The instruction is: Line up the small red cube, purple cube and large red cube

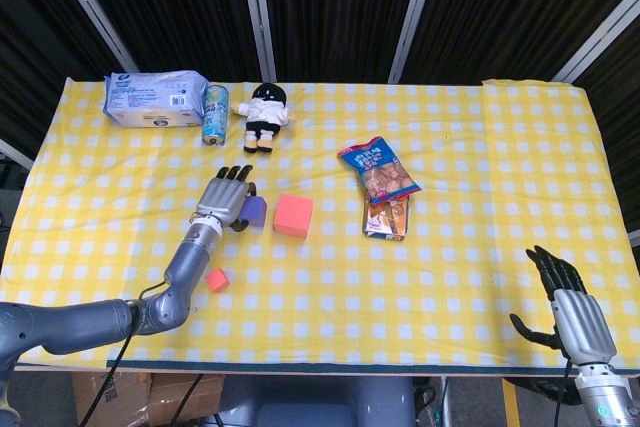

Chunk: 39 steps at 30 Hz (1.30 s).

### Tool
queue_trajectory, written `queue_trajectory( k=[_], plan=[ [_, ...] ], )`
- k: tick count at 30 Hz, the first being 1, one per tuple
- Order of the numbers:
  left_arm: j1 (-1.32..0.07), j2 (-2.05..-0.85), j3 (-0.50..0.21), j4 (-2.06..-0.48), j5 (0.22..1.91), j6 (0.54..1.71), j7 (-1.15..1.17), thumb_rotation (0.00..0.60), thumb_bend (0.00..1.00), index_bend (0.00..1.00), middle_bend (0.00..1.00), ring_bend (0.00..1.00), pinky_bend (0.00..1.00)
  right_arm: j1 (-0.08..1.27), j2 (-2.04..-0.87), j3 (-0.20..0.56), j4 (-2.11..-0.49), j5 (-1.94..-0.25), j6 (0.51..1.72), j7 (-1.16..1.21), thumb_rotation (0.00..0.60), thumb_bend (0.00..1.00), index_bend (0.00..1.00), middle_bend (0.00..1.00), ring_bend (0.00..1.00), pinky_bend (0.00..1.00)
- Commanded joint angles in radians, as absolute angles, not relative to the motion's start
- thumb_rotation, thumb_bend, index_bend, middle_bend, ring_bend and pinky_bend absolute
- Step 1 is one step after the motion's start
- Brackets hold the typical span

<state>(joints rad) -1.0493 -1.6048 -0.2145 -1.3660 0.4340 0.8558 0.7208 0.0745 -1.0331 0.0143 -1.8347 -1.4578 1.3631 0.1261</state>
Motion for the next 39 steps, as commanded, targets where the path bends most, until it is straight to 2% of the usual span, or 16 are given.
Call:
queue_trajectory(
  k=[1,18,39],
  plan=[
    [-1.059,-1.614,-0.212,-1.353,0.431,0.856,0.724,0.6,0.37,0.44,0.0,0.0,0.0,0.074,-1.032,0.014,-1.834,-1.46,1.365,0.13,0.6,0.34,0.0,0.0,0.0,0.0],
    [-1.098,-1.658,-0.2,-1.286,0.412,0.814,0.71,0.6,0.37,0.43,0.0,0.0,0.0,0.075,-1.032,0.016,-1.833,-1.459,1.363,0.135,0.6,0.34,0.0,0.0,0.0,0.0],
    [-1.123,-1.681,-0.193,-1.269,0.402,0.821,0.698,0.6,0.34,0.39,0.0,0.0,0.0,0.074,-1.031,0.015,-1.833,-1.463,1.367,0.131,0.6,0.34,0.0,0.0,0.0,0.0]
  ],
)
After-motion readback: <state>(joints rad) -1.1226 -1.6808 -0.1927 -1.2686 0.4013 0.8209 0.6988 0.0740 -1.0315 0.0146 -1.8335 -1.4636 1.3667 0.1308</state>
